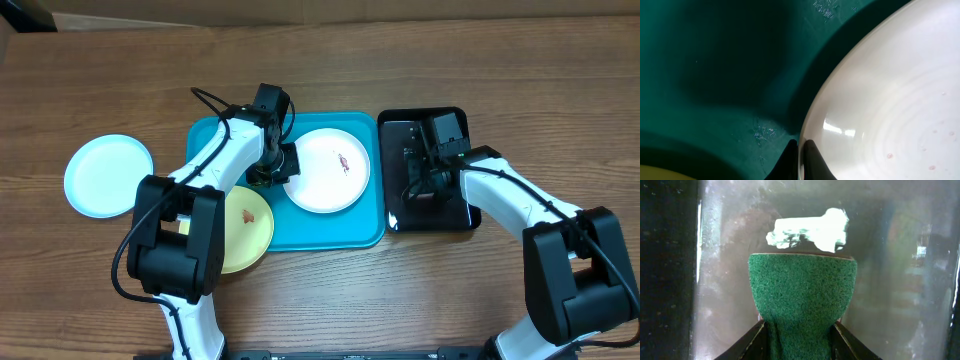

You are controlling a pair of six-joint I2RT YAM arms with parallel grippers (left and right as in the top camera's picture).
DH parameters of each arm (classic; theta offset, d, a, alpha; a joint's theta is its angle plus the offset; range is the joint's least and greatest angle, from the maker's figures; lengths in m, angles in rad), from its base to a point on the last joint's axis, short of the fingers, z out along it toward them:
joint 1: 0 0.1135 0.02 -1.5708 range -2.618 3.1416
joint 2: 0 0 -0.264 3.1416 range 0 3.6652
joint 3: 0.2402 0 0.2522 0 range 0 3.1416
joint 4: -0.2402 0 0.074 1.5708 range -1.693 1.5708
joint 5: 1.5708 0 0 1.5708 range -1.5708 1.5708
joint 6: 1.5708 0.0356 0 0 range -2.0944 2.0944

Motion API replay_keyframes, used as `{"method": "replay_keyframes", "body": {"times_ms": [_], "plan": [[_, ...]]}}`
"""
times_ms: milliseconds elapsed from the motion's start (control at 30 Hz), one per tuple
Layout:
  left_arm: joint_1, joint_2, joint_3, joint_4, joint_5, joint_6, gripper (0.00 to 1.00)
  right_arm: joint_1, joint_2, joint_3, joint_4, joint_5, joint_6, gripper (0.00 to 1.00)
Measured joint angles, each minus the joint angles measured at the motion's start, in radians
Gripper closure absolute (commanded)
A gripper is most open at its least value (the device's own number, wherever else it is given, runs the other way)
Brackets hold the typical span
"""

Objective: Clean dirty plates on tray and stack at the side
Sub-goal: 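Wipe the black tray with the sponge in the right gripper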

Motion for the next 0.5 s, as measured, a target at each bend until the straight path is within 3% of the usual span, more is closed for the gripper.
{"method": "replay_keyframes", "body": {"times_ms": [33,133,367,467,500], "plan": [[0.000,0.000,0.000,0.000,0.000,0.000,0.96,0.000,0.000,0.000,0.000,0.000,0.001,0.41],[0.000,0.000,0.000,0.000,0.000,0.000,0.96,0.000,0.000,-0.001,-0.003,-0.001,-0.002,0.40],[0.000,0.000,0.000,0.000,0.000,0.000,0.96,0.000,0.000,-0.002,-0.001,-0.002,-0.002,0.54],[0.000,0.000,0.000,0.000,0.000,0.000,0.96,0.000,0.000,-0.003,-0.001,-0.001,0.000,0.53],[0.000,0.000,0.000,0.000,0.000,0.000,0.96,0.000,0.000,-0.003,-0.002,-0.001,0.000,0.48]]}}
